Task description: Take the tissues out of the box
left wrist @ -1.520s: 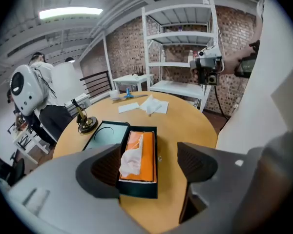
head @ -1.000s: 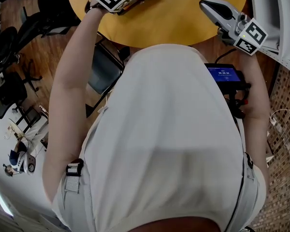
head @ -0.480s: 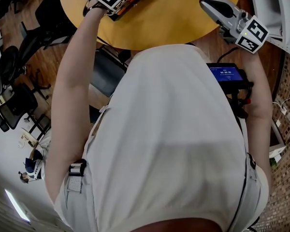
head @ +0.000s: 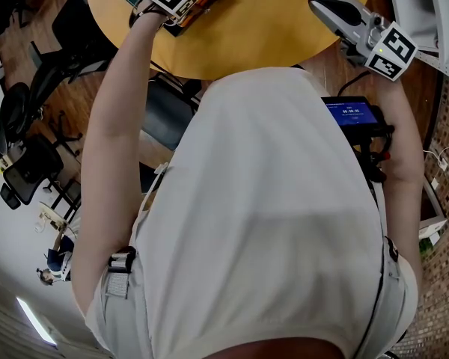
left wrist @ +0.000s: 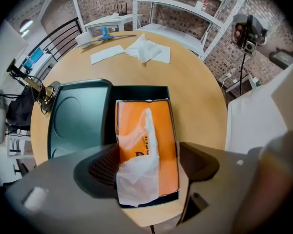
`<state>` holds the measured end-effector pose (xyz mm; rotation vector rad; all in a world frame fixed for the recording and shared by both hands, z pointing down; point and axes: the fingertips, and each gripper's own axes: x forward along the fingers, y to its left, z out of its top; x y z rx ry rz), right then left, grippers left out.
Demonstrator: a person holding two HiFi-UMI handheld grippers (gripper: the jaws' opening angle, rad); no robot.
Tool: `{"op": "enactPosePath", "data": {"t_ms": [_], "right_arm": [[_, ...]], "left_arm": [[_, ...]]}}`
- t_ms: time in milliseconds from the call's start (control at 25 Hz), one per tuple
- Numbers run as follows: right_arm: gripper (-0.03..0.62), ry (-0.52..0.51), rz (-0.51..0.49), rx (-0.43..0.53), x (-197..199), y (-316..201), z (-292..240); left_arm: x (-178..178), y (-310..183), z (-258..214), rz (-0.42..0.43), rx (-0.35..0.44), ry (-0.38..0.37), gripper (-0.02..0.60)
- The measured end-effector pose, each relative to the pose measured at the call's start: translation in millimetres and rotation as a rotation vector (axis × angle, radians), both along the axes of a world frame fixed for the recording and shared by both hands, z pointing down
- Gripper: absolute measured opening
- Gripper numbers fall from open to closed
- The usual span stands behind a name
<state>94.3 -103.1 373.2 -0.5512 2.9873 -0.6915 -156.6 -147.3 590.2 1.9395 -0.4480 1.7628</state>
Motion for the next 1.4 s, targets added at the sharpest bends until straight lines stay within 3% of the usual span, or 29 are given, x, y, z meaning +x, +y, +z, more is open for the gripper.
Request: {"op": "enactPosePath", "data": {"t_ms": [520, 600, 680, 760, 1080, 1400], "right_arm": [[0.000, 0.007, 0.008, -0.018, -0.9, -3.7, 0.5], [0.000, 0.005, 0.008, -0.019, 0.5, -2.6, 0.3], [0.000, 0.003, 0.007, -0.018, 1.0, -2.7, -0.4], [0.000, 0.001, 0.004, -0.016, -0.3, -3.3, -0.9], [0.000, 0.005, -0.027, -0.006, -6.3, 1.0, -0.8], [0.000, 0.013, -0.074, 0.007, -18.0, -1.0, -1.4]], "left_arm": [[3.8, -0.4, 12.1, -0.017, -0.046, 0.011, 0.386], [5.7, 1.1, 10.4, -0.015, -0.043, 0.008, 0.359], [7.3, 1.0, 6.0, -0.010, -0.034, -0.003, 0.272], [7.3, 0.6, -0.1, 0.012, -0.015, -0.020, 0.238], [3.2, 3.0, -16.8, 0.004, 0.012, -0.015, 0.238], [4.0, 12.4, -47.7, 0.005, 0.039, 0.045, 0.241]]}}
